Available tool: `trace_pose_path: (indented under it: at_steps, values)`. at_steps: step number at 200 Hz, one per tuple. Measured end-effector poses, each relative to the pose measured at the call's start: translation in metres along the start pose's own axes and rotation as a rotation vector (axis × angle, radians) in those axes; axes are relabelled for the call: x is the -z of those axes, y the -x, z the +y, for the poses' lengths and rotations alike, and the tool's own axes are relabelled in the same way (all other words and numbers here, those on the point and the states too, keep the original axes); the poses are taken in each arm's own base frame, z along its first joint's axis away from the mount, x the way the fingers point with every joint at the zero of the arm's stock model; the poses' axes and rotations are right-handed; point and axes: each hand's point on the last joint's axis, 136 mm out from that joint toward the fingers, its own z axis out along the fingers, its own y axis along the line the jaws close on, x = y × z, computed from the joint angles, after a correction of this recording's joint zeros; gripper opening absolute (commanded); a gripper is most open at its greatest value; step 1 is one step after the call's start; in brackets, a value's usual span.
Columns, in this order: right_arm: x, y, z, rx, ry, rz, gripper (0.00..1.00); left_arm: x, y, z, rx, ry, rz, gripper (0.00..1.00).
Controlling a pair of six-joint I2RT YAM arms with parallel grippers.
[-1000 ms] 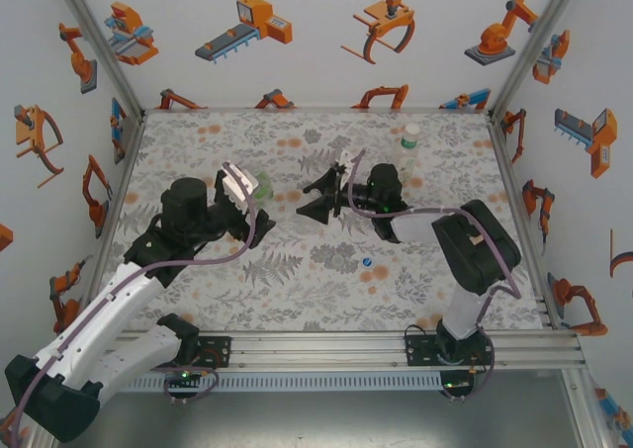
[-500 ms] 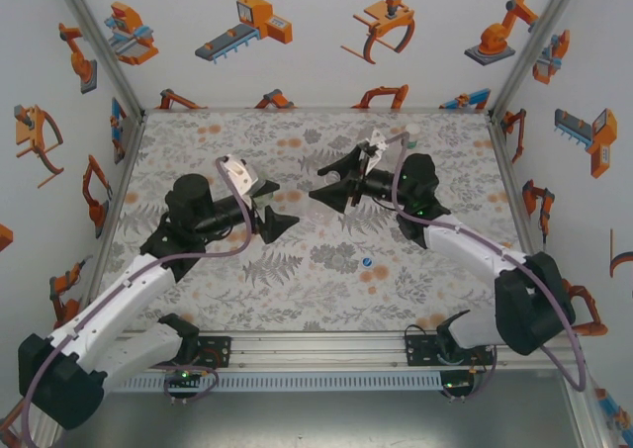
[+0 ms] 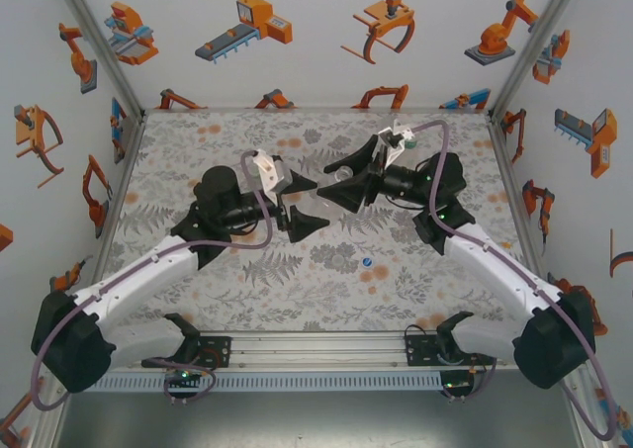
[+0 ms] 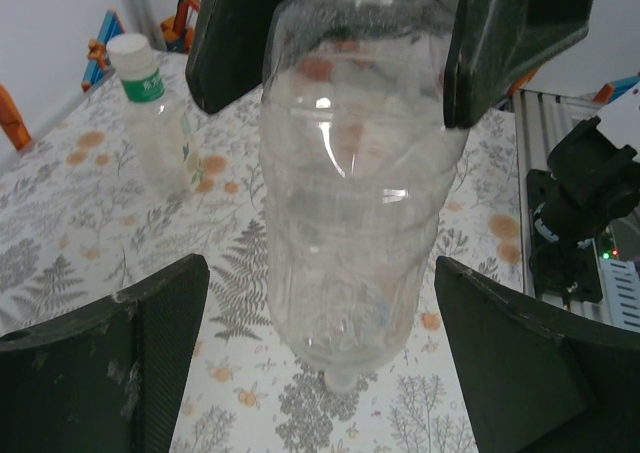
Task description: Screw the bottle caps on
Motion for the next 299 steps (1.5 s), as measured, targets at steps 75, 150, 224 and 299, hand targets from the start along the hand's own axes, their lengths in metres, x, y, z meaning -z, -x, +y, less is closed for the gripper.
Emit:
trace_pose_path:
  at_steps: [75, 150, 224, 299]
  values:
    - [0.007, 0.019, 0.010, -0.005, -0.018, -0.047, 0.19, -0.030, 0.026, -0.016, -0.039, -0.101, -0.096, 0.84]
    - [0.015, 0.035, 0.022, 0.087, -0.036, -0.090, 0.08, -0.038, 0.038, -0.023, -0.034, -0.158, -0.176, 0.85]
    - [0.020, 0.059, 0.029, 0.181, -0.057, -0.194, 0.06, -0.042, 0.050, -0.015, -0.018, -0.135, -0.252, 0.86]
    - [0.019, 0.073, 0.023, 0.120, -0.065, -0.273, 0.03, -0.053, 0.048, -0.011, 0.016, -0.150, -0.286, 0.82]
